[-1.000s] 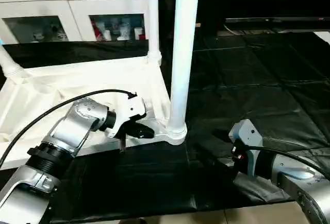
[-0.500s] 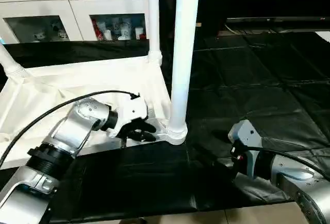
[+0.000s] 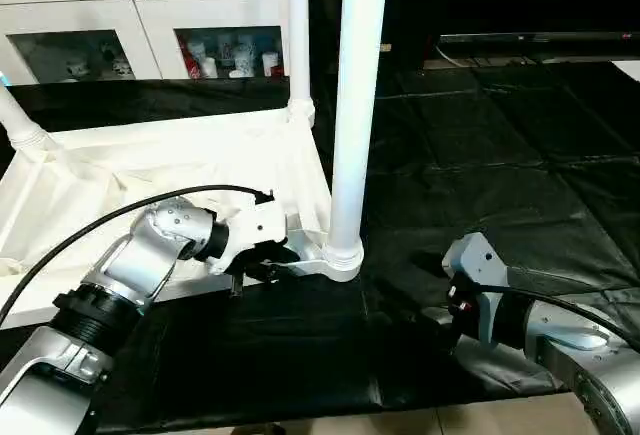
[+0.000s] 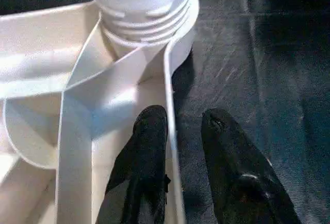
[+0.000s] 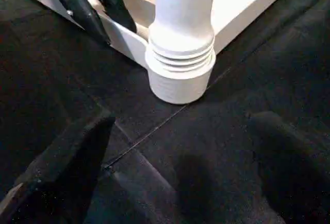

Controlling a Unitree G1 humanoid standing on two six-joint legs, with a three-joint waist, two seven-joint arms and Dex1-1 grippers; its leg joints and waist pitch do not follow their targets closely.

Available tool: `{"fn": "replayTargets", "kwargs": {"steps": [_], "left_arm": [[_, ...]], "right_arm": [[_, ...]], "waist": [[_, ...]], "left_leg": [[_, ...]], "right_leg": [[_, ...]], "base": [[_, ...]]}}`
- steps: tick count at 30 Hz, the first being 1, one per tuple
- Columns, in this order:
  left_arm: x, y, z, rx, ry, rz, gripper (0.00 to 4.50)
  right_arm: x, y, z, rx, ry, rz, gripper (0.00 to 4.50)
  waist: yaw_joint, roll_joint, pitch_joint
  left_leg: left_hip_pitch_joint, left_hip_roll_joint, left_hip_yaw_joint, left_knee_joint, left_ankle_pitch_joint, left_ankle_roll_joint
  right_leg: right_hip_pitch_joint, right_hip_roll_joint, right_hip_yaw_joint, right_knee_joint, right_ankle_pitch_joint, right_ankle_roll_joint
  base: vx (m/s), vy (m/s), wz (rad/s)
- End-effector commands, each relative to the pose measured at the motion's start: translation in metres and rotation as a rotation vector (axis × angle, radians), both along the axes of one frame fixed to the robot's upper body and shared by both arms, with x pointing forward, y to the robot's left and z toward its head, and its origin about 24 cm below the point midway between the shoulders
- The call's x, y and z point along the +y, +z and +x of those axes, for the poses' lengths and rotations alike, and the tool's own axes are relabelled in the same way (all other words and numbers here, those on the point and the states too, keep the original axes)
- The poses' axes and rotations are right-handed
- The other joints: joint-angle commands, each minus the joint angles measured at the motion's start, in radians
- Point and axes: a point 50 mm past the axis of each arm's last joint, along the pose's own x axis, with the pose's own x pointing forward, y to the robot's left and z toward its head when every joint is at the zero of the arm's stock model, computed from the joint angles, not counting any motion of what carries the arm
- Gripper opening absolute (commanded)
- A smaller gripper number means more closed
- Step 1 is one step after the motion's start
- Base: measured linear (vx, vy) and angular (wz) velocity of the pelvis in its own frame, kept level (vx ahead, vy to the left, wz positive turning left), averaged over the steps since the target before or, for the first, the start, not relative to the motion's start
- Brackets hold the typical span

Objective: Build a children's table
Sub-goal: Rotate leg to tighten

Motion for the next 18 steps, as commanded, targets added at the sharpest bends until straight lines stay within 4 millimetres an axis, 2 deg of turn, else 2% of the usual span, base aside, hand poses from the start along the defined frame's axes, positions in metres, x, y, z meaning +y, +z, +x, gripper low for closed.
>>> {"fn": "replayTargets", "kwargs": {"steps": [1, 8, 10, 13, 14, 18], "left_arm": [[0.0027, -0.0002, 0.002, 0.0, 0.013, 0.032, 0.97], [0.0022, -0.0013, -0.0011, 0.023, -0.003, 0.034, 0.44], [0.0017, -0.0014, -0.0013, 0.023, -0.003, 0.031, 0.25], [0.0013, -0.0016, -0.0014, 0.021, -0.003, 0.028, 0.04], [0.0008, -0.0017, -0.0014, 0.019, -0.003, 0.025, 0.04], [0.0, -0.0017, -0.0018, 0.02, -0.004, 0.019, 0.04]], "right_arm": [[0.002, 0.001, -0.0003, -0.011, 0.007, -0.004, 4.5], [0.0025, 0.0012, -0.0009, -0.012, 0.009, -0.003, 4.5], [0.0027, 0.0016, -0.001, -0.013, 0.012, 0.0, 4.5], [0.003, 0.0021, -0.0012, -0.016, 0.017, 0.001, 4.5], [0.003, 0.0023, -0.0013, -0.017, 0.021, 0.002, 4.5], [0.0027, 0.0027, -0.001, -0.021, 0.029, -0.001, 4.5]], "waist": [[-0.004, 0.007, -0.053], [-0.002, 0.007, -0.056], [-0.003, 0.003, -0.057], [-0.002, 0.004, -0.057], [-0.003, 0.001, -0.058], [-0.001, 0.003, -0.059]], "left_leg": [[0.032, 0.068, -0.024, -0.082, -0.215, -0.009], [0.032, 0.068, -0.024, -0.079, -0.199, -0.008], [0.031, 0.067, -0.023, -0.078, -0.189, -0.001], [0.03, 0.067, -0.023, -0.077, -0.18, 0.004], [0.03, 0.067, -0.022, -0.076, -0.181, 0.006], [0.03, 0.068, -0.022, -0.075, -0.171, 0.009]], "right_leg": [[0.016, -0.082, 0.035, -0.073, 0.033, -0.249], [0.018, -0.082, 0.034, -0.07, 0.066, -0.252], [0.02, -0.082, 0.034, -0.07, 0.078, -0.253], [0.019, -0.082, 0.034, -0.069, 0.083, -0.254], [0.02, -0.082, 0.034, -0.07, 0.077, -0.254], [0.02, -0.082, 0.033, -0.069, 0.079, -0.256]], "base": [[0.0, 0.0, 0.0], [0.0, 0.0, 0.0], [0.0, 0.0, 0.0], [0.0, 0.0, 0.0], [0.0, 0.0, 0.0], [0.0, 0.0, 0.0]]}}
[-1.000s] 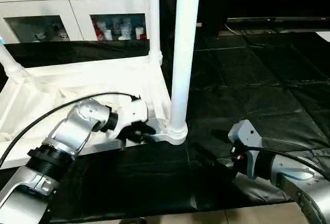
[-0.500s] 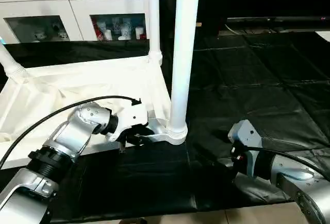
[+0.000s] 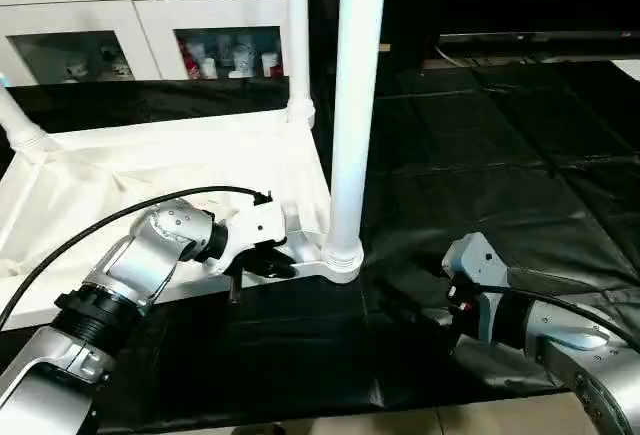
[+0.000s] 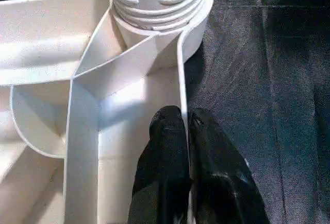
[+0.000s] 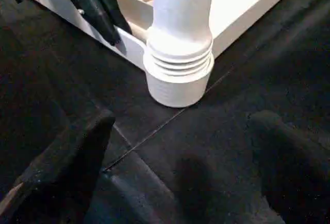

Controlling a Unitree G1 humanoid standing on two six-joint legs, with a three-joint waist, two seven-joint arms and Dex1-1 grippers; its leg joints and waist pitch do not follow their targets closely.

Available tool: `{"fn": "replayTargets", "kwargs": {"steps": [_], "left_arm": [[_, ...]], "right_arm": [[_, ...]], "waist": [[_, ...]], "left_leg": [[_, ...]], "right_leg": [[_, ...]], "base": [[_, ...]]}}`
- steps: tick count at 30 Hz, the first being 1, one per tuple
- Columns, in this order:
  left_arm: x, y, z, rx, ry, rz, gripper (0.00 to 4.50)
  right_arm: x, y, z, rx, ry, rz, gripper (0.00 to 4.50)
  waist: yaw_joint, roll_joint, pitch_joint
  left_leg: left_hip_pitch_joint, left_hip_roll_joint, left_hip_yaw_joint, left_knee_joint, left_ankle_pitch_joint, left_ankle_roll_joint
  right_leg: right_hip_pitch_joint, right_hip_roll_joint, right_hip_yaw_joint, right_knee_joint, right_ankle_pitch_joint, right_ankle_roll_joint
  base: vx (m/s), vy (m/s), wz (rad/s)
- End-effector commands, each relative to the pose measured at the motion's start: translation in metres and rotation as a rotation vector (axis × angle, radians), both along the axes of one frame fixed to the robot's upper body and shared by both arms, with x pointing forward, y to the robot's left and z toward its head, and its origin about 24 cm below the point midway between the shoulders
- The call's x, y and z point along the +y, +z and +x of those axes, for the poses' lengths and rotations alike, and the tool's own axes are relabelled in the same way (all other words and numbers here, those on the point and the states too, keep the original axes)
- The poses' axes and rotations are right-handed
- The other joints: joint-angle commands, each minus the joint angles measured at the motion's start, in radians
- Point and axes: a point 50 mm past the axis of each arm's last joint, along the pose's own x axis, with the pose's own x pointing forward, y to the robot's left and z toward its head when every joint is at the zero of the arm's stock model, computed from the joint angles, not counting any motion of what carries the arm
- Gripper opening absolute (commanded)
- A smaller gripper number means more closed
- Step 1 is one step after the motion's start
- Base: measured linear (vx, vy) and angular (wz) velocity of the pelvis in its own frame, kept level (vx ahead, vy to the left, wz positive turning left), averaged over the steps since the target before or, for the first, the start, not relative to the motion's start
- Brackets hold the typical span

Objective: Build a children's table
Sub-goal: Rotate leg to tighten

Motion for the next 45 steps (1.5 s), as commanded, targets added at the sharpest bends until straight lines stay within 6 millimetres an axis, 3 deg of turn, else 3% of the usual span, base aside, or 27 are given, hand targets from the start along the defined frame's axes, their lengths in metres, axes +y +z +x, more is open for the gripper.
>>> {"fn": "replayTargets", "kwargs": {"steps": [1, 10, 12, 15, 16, 18, 19, 20, 21, 22, 23, 24, 25, 28, 31, 35, 36, 41, 45], "left_arm": [[-0.001, 0.0, -0.002, 0.009, -0.022, 0.002, 0.04], [0.001, -0.001, -0.005, 0.018, -0.041, 0.001, 0.04], [0.002, 0.0, -0.008, 0.031, -0.079, -0.008, 0.04], [0.002, 0.001, -0.009, 0.037, -0.102, -0.005, 0.04], [0.002, 0.001, -0.01, 0.037, -0.117, -0.001, 0.04], [0.001, 0.002, -0.011, 0.037, -0.13, 0.002, 0.04], [0.001, 0.002, -0.011, 0.037, -0.136, 0.003, 0.04], [0.001, 0.002, -0.012, 0.04, -0.151, 0.007, 0.04], [0.001, 0.002, -0.012, 0.04, -0.151, 0.007, 0.04], [0.0, 0.001, -0.014, 0.042, -0.17, 0.017, 0.04], [0.0, 0.001, -0.014, 0.042, -0.17, 0.017, 0.04], [-0.001, 0.0, -0.015, 0.043, -0.196, 0.029, 0.04], [-0.002, 0.0, -0.016, 0.043, -0.21, 0.035, 0.04], [-0.007, -0.001, -0.017, 0.037, -0.248, 0.045, 0.04], [-0.01, -0.001, -0.018, 0.034, -0.266, 0.045, 0.04], [-0.017, -0.001, -0.021, 0.032, -0.312, 0.045, 0.04], [-0.018, -0.001, -0.021, 0.03, -0.316, 0.044, 0.0], [-0.019, -0.001, -0.02, 0.028, -0.326, 0.044, 0.0], [-0.02, -0.001, -0.02, 0.029, -0.334, 0.047, 0.0]], "right_arm": [[0.002, 0.002, -0.001, -0.016, 0.024, -0.002, 4.5], [0.003, 0.003, 0.0, -0.021, 0.028, -0.002, 4.5], [0.003, 0.003, 0.004, -0.033, 0.023, 0.001, 4.5], [0.002, 0.003, 0.01, -0.05, 0.023, -0.002, 4.5], [0.001, 0.003, 0.014, -0.06, 0.044, -0.007, 4.5], [0.0, 0.003, 0.018, -0.067, 0.066, -0.012, 4.5], [0.0, 0.003, 0.019, -0.069, 0.077, -0.013, 4.5], [0.001, 0.004, 0.022, -0.069, 0.119, -0.01, 4.5], [0.001, 0.004, 0.022, -0.069, 0.119, -0.01, 4.5], [0.002, 0.005, 0.025, -0.067, 0.17, -0.003, 4.5], [0.002, 0.005, 0.025, -0.067, 0.17, -0.003, 4.5], [0.005, 0.007, 0.029, -0.067, 0.228, -0.002, 4.5], [0.006, 0.007, 0.031, -0.067, 0.257, -0.002, 4.5], [0.011, 0.007, 0.037, -0.058, 0.348, -0.008, 4.5], [0.014, 0.007, 0.04, -0.051, 0.387, -0.008, 4.5], [0.021, 0.0, 0.05, -0.018, 0.455, -0.002, 4.5], [0.023, -0.002, 0.051, -0.008, 0.472, -0.001, 4.2], [0.027, -0.005, 0.052, 0.009, 0.514, 0.009, 3.78], [0.027, -0.006, 0.053, 0.019, 0.527, 0.018, 3.48]], "waist": [[-0.002, 0.002, -0.058], [-0.003, 0.002, -0.059], [-0.003, 0.01, -0.058], [-0.002, 0.005, -0.06], [-0.005, -0.009, -0.06], [-0.001, 0.002, -0.059], [0.0, 0.003, -0.059], [-0.001, -0.006, -0.06], [0.002, -0.002, -0.063], [0.0, -0.016, -0.065], [0.002, -0.01, -0.065], [0.001, -0.017, -0.066], [0.001, -0.015, -0.065], [0.0, -0.023, -0.066], [0.009, -0.02, -0.065], [0.007, -0.02, -0.065], [0.01, -0.021, -0.065], [0.017, -0.023, -0.067], [0.017, -0.023, -0.066]], "left_leg": [[0.031, 0.068, -0.023, -0.075, -0.17, 0.009], [0.03, 0.066, -0.023, -0.073, -0.158, 0.018], [0.03, 0.066, -0.024, -0.074, -0.168, 0.012], [0.031, 0.065, -0.023, -0.073, -0.173, 0.011], [0.031, 0.066, -0.02, -0.074, -0.179, 0.014], [0.032, 0.067, -0.019, -0.072, -0.183, 0.012], [0.033, 0.068, -0.019, -0.072, -0.183, 0.011], [0.033, 0.069, -0.016, -0.072, -0.171, 0.016], [0.031, 0.068, -0.016, -0.069, -0.145, 0.027], [0.026, 0.066, -0.014, -0.065, -0.118, 0.047], [0.028, 0.068, -0.012, -0.066, -0.112, 0.053], [0.026, 0.067, -0.011, -0.063, -0.103, 0.063], [0.027, 0.068, -0.01, -0.064, -0.101, 0.066], [0.027, 0.068, -0.007, -0.061, -0.097, 0.079], [0.031, 0.073, -0.004, -0.062, -0.099, 0.075], [0.032, 0.071, -0.002, -0.061, -0.124, 0.062], [0.034, 0.073, 0.0, -0.062, -0.129, 0.059], [0.03, 0.071, 0.001, -0.061, -0.109, 0.067], [0.03, 0.071, 0.0, -0.063, -0.131, 0.058]], "right_leg": [[0.019, -0.082, 0.034, -0.068, 0.082, -0.256], [0.02, -0.081, 0.033, -0.066, 0.099, -0.257], [0.019, -0.081, 0.033, -0.068, 0.1, -0.257], [0.022, -0.082, 0.033, -0.067, 0.095, -0.261], [0.02, -0.082, 0.032, -0.069, 0.079, -0.266], [0.017, -0.085, 0.032, -0.069, 0.041, -0.272], [0.017, -0.085, 0.033, -0.07, 0.038, -0.271], [0.018, -0.082, 0.033, -0.068, 0.052, -0.27], [0.021, -0.083, 0.032, -0.064, 0.08, -0.269], [0.024, -0.084, 0.03, -0.057, 0.109, -0.272], [0.021, -0.085, 0.03, -0.06, 0.108, -0.27], [0.022, -0.084, 0.028, -0.057, 0.108, -0.27], [0.02, -0.084, 0.028, -0.059, 0.104, -0.27], [0.02, -0.084, 0.027, -0.058, 0.094, -0.278], [0.015, -0.083, 0.028, -0.059, 0.076, -0.272], [0.012, -0.084, 0.026, -0.061, 0.034, -0.284], [0.01, -0.083, 0.027, -0.062, 0.032, -0.282], [0.012, -0.083, 0.026, -0.057, 0.053, -0.273], [0.011, -0.084, 0.026, -0.061, 0.015, -0.27]], "base": [[0.0, 0.0, 0.0], [0.0, 0.0, 0.0], [0.0, 0.0, 0.0], [0.0, 0.0, 0.0], [0.0, 0.0, 0.0], [0.0, 0.0, 0.0], [0.0, 0.0, 0.0], [0.0, 0.0, 0.0], [0.0, 0.0, 0.0], [0.0, 0.0, 0.0], [0.0, 0.0, 0.0], [0.0, 0.0, 0.0], [0.0, 0.0, 0.0], [0.0, 0.0, 0.0], [0.0, 0.0, 0.0], [0.0, 0.0, 0.0], [0.0, 0.0, 0.0], [0.0, 0.0, 0.0], [0.0, 0.0, 0.0]]}}
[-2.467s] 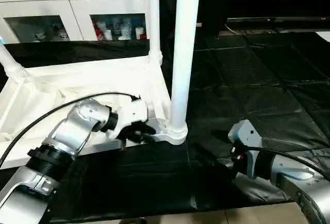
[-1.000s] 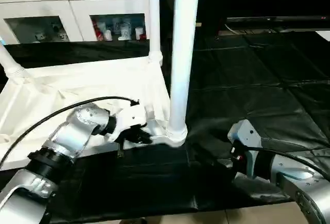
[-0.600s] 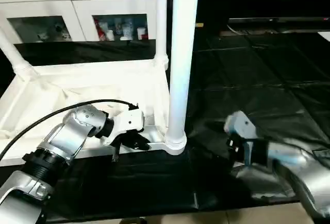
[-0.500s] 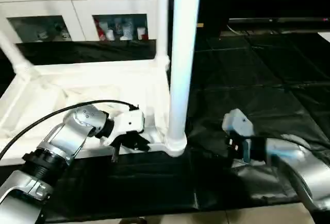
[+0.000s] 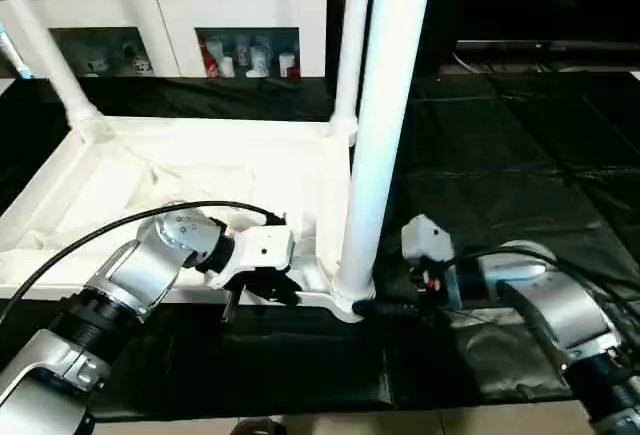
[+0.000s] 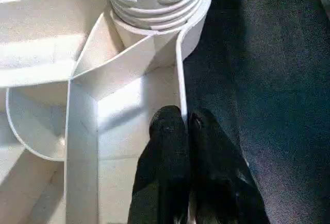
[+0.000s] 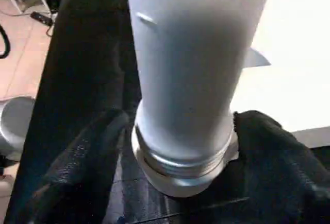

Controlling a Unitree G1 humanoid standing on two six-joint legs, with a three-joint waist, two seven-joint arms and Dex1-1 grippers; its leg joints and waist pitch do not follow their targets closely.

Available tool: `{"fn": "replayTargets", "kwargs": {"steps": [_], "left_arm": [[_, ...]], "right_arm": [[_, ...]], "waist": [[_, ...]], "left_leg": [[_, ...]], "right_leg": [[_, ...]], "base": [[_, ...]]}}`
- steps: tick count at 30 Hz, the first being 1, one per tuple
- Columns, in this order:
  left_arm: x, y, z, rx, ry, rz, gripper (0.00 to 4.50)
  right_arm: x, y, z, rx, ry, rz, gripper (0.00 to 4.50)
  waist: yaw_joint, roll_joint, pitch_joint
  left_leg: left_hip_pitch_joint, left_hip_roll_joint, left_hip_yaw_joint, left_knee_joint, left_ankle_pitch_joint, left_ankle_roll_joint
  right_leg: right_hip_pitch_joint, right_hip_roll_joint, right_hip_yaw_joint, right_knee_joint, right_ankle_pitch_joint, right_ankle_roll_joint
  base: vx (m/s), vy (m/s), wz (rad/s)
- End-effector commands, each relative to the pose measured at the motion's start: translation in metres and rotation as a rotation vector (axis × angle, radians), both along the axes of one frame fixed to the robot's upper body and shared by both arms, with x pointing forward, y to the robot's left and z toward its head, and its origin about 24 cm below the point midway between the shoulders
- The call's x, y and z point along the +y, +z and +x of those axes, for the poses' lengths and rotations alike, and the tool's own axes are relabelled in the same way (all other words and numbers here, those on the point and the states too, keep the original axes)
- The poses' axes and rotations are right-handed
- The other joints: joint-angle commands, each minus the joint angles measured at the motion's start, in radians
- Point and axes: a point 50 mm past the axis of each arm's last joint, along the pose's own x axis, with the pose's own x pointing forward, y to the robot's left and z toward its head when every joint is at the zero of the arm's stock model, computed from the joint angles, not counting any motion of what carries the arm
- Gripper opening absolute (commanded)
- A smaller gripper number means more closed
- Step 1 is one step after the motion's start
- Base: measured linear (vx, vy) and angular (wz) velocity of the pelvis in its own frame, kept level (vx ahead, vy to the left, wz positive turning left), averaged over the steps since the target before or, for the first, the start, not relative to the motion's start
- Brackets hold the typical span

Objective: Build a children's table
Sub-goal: Rotate leg to tighten

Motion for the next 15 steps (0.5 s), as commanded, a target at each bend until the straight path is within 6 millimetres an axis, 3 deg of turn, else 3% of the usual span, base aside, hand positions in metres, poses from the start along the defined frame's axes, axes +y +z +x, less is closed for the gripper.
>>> {"fn": "replayTargets", "kwargs": {"steps": [1, 7, 15], "left_arm": [[-0.0109, -0.0007, -0.0054, 0.005, -0.097, 0.014, 0.0], [-0.0109, -0.0016, -0.0056, 0.007, -0.102, 0.02, 0.0], [-0.0101, -0.0026, -0.0042, 0.007, -0.088, 0.022, 0.0]], "right_arm": [[0.0021, 0.0021, 0.0025, -0.008, 0.024, 0.008, 3.35], [0.0022, -0.0001, 0.0042, 0.005, 0.048, 0.02, 2.8], [0.0043, -0.0015, 0.0049, 0.017, 0.042, 0.043, 2.63]], "waist": [[-0.008, -0.015, -0.064], [-0.008, -0.012, -0.065], [-0.009, -0.013, -0.062]], "left_leg": [[0.032, 0.065, -0.019, -0.068, -0.137, 0.048], [0.031, 0.065, -0.02, -0.067, -0.124, 0.053], [0.03, 0.064, -0.02, -0.069, -0.146, 0.048]], "right_leg": [[0.011, -0.077, 0.029, -0.067, 0.013, -0.268], [0.011, -0.075, 0.028, -0.064, 0.039, -0.274], [0.011, -0.076, 0.028, -0.069, -0.002, -0.273]], "base": [[0.0, 0.0, 0.0], [0.0, 0.0, 0.0], [0.0, 0.0, 0.0]]}}
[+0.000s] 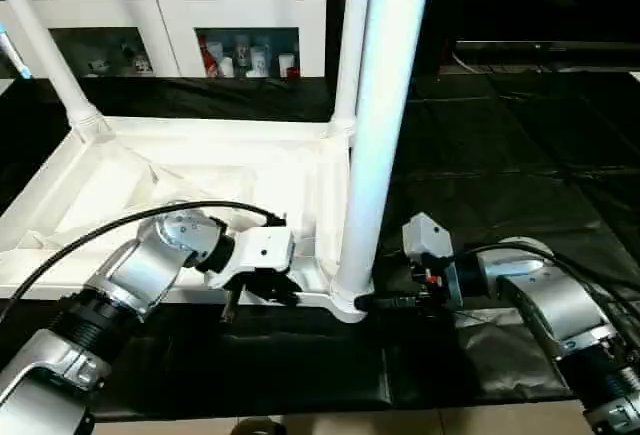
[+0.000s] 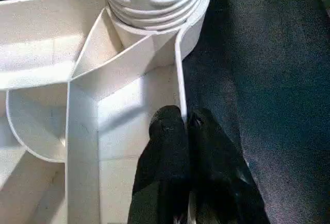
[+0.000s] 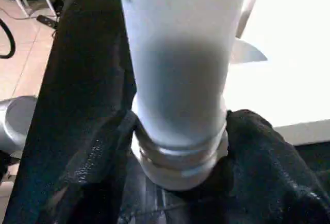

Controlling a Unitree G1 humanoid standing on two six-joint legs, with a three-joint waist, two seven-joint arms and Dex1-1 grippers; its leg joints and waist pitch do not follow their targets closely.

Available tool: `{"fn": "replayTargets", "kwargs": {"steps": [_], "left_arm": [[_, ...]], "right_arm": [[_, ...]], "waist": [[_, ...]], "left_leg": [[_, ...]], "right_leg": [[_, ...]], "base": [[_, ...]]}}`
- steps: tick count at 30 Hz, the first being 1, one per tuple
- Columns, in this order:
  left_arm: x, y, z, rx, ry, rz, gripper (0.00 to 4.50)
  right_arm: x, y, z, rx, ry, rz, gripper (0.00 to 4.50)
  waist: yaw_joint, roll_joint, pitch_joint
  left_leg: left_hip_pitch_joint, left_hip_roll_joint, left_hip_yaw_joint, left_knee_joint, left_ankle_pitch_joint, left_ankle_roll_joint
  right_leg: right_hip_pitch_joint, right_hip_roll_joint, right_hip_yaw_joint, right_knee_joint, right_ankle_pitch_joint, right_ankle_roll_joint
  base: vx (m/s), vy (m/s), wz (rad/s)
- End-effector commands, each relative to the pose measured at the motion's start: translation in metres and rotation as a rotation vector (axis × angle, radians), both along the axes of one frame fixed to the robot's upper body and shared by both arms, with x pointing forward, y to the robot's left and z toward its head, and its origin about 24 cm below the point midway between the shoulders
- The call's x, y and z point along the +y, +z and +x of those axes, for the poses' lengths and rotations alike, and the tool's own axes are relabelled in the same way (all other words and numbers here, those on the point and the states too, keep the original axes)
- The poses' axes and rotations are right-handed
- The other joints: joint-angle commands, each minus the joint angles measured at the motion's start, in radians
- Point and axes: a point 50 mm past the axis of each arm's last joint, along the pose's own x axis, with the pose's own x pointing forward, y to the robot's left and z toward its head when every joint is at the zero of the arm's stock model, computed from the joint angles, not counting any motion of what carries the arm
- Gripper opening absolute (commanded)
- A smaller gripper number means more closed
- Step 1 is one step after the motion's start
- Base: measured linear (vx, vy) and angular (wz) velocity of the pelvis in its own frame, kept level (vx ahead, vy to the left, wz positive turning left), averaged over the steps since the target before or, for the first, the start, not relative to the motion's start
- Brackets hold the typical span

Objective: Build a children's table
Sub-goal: Rotate leg to tighten

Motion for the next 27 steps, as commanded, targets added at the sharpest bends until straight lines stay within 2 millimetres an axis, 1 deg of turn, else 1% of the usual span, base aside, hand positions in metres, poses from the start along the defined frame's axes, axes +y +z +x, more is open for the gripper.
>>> {"fn": "replayTargets", "kwargs": {"steps": [1, 5, 6, 7, 8, 9, 11, 12, 13, 14, 15, 16, 17, 18, 19, 20, 21, 22, 23, 24, 26, 27], "left_arm": [[-0.011, -0.003, -0.004, 0.014, -0.077, 0.014, 0.0], [-0.01, -0.003, 0.003, 0.011, 0.005, 0.01, 0.0], [-0.011, -0.002, 0.007, 0.006, 0.048, 0.003, 0.0], [-0.013, -0.001, 0.012, -0.003, 0.09, -0.013, 0.0], [-0.014, -0.001, 0.013, -0.005, 0.1, -0.017, 0.0], [-0.022, 0.002, 0.023, -0.027, 0.196, -0.053, 0.0], [-0.029, 0.005, 0.03, -0.042, 0.267, -0.087, 0.0], [-0.033, 0.008, 0.034, -0.045, 0.303, -0.107, 0.0], [-0.037, 0.01, 0.038, -0.046, 0.333, -0.127, 0.0], [-0.04, 0.013, 0.041, -0.047, 0.355, -0.144, 0.0], [-0.045, 0.018, 0.046, -0.053, 0.4, -0.172, 0.0], [-0.046, 0.019, 0.047, -0.054, 0.408, -0.178, 0.0], [-0.051, 0.023, 0.052, -0.06, 0.455, -0.199, 0.0], [-0.055, 0.027, 0.056, -0.069, 0.505, -0.215, 0.0], [-0.058, 0.029, 0.058, -0.072, 0.522, -0.222, 0.0], [-0.061, 0.031, 0.059, -0.079, 0.546, -0.234, 0.0], [-0.063, 0.032, 0.059, -0.081, 0.562, -0.238, 0.0], [-0.064, 0.032, 0.059, -0.084, 0.567, -0.241, 0.0], [-0.065, 0.032, 0.059, -0.085, 0.57, -0.241, 0.0], [-0.065, 0.031, 0.058, -0.084, 0.568, -0.243, 0.0], [-0.066, 0.03, 0.056, -0.082, 0.565, -0.243, 0.0], [-0.065, 0.029, 0.055, -0.084, 0.557, -0.241, 0.0]], "right_arm": [[0.007, 0.001, 0.0, 0.0, 0.024, 0.027, 2.6], [0.011, -0.002, 0.001, 0.003, -0.019, 0.033, 2.34], [0.013, -0.005, 0.004, -0.001, -0.062, 0.014, 2.28], [0.014, -0.008, 0.008, -0.003, -0.117, -0.009, 2.21], [0.014, -0.009, 0.009, -0.003, -0.131, -0.015, 2.14], [0.018, -0.016, 0.018, -0.01, -0.244, -0.048, 2.06], [0.023, -0.02, 0.024, -0.019, -0.319, -0.056, 1.87], [0.026, -0.021, 0.029, -0.021, -0.367, -0.056, 1.87], [0.03, -0.022, 0.033, -0.018, -0.419, -0.056, 1.83], [0.033, -0.023, 0.037, -0.016, -0.462, -0.057, 1.77], [0.038, -0.024, 0.045, -0.01, -0.548, -0.057, 1.63], [0.04, -0.024, 0.046, -0.008, -0.564, -0.057, 1.52], [0.046, -0.024, 0.053, 0.001, -0.644, -0.055, 1.45], [0.052, -0.024, 0.06, -0.001, -0.717, -0.057, 1.42], [0.055, -0.023, 0.062, -0.007, -0.737, -0.055, 1.34], [0.062, -0.021, 0.066, -0.013, -0.765, -0.042, 1.34], [0.066, -0.02, 0.069, -0.014, -0.785, -0.035, 1.34], [0.068, -0.019, 0.07, -0.013, -0.802, -0.028, 1.34], [0.069, -0.019, 0.072, -0.012, -0.814, -0.026, 1.34], [0.069, -0.019, 0.072, -0.015, -0.82, -0.026, 1.34], [0.068, -0.018, 0.073, -0.024, -0.832, -0.028, 1.34], [0.066, -0.018, 0.074, -0.023, -0.842, -0.025, 1.52]], "waist": [[-0.007, -0.012, -0.061], [-0.013, -0.012, -0.058], [-0.015, -0.014, -0.055], [-0.019, -0.014, -0.052], [-0.023, -0.016, -0.048], [-0.03, -0.018, -0.043], [-0.035, -0.019, -0.043], [-0.04, -0.018, -0.046], [-0.04, -0.017, -0.045], [-0.046, -0.017, -0.046], [-0.056, -0.016, -0.049], [-0.062, -0.017, -0.051], [-0.066, -0.017, -0.055], [-0.075, -0.019, -0.068], [-0.079, -0.02, -0.069], [-0.081, -0.023, -0.074], [-0.078, -0.025, -0.075], [-0.078, -0.024, -0.076], [-0.073, -0.022, -0.077], [-0.07, -0.025, -0.08], [-0.064, -0.023, -0.08], [-0.061, -0.02, -0.08]], "left_leg": [[0.029, 0.064, -0.02, -0.07, -0.153, 0.045], [0.032, 0.064, -0.02, -0.074, -0.189, 0.026], [0.032, 0.062, -0.02, -0.075, -0.205, 0.018], [0.034, 0.062, -0.019, -0.077, -0.227, 0.005], [0.036, 0.06, -0.021, -0.08, -0.265, -0.012], [0.04, 0.058, -0.025, -0.083, -0.315, -0.045], [0.042, 0.057, -0.029, -0.086, -0.336, -0.06], [0.041, 0.058, -0.031, -0.086, -0.338, -0.071], [0.041, 0.059, -0.034, -0.09, -0.344, -0.075], [0.038, 0.058, -0.036, -0.093, -0.351, -0.08], [0.033, 0.057, -0.037, -0.095, -0.343, -0.084], [0.029, 0.056, -0.038, -0.095, -0.33, -0.086], [0.026, 0.052, -0.038, -0.095, -0.313, -0.083], [0.016, 0.049, -0.037, -0.086, -0.211, -0.066], [0.013, 0.049, -0.036, -0.084, -0.184, -0.055], [0.005, 0.047, -0.033, -0.075, -0.123, -0.027], [0.008, 0.046, -0.028, -0.067, -0.083, 0.006], [0.01, 0.045, -0.026, -0.064, -0.068, 0.022], [0.012, 0.046, -0.022, -0.059, -0.041, 0.051], [0.012, 0.046, -0.02, -0.054, -0.009, 0.076], [0.015, 0.051, -0.019, -0.053, 0.012, 0.1], [0.016, 0.053, -0.018, -0.052, 0.019, 0.107]], "right_leg": [[0.011, -0.077, 0.028, -0.071, -0.011, -0.273], [0.008, -0.077, 0.03, -0.075, -0.06, -0.271], [0.007, -0.076, 0.031, -0.079, -0.091, -0.269], [0.004, -0.076, 0.033, -0.082, -0.132, -0.266], [0.001, -0.079, 0.035, -0.088, -0.203, -0.259], [-0.001, -0.084, 0.035, -0.096, -0.32, -0.24], [-0.003, -0.085, 0.035, -0.1, -0.378, -0.223], [-0.005, -0.084, 0.035, -0.099, -0.383, -0.213], [-0.005, -0.085, 0.034, -0.1, -0.381, -0.209], [-0.003, -0.083, 0.032, -0.098, -0.361, -0.207], [-0.001, -0.078, 0.03, -0.093, -0.309, -0.212], [0.001, -0.077, 0.03, -0.088, -0.274, -0.217], [0.004, -0.075, 0.028, -0.085, -0.238, -0.222], [0.012, -0.076, 0.024, -0.073, -0.091, -0.237], [0.013, -0.075, 0.023, -0.071, -0.046, -0.243], [0.017, -0.075, 0.02, -0.063, 0.053, -0.253], [0.012, -0.073, 0.021, -0.062, 0.135, -0.268], [0.011, -0.074, 0.021, -0.06, 0.167, -0.279], [0.01, -0.074, 0.022, -0.058, 0.214, -0.295], [0.013, -0.074, 0.022, -0.053, 0.268, -0.304], [0.011, -0.074, 0.02, -0.05, 0.312, -0.312], [0.011, -0.073, 0.018, -0.048, 0.319, -0.315]], "base": [[0.0, 0.0, 0.0], [0.0, 0.0, 0.0], [0.0, 0.0, 0.0], [0.0, 0.0, 0.0], [0.0, 0.0, 0.0], [0.0, 0.0, 0.0], [0.0, 0.0, 0.0], [0.0, 0.0, 0.0], [0.0, 0.0, 0.0], [0.0, 0.0, 0.0], [0.0, 0.0, 0.0], [0.0, 0.0, 0.0], [0.0, 0.0, 0.0], [0.0, 0.0, 0.0], [0.0, 0.0, 0.0], [0.0, 0.0, 0.0], [0.0, 0.0, 0.0], [0.0, 0.0, 0.0], [0.056, -0.012, -0.01], [0.056, -0.012, -0.01], [0.025, -0.006, 0.01], [0.0, 0.0, 0.0]]}}
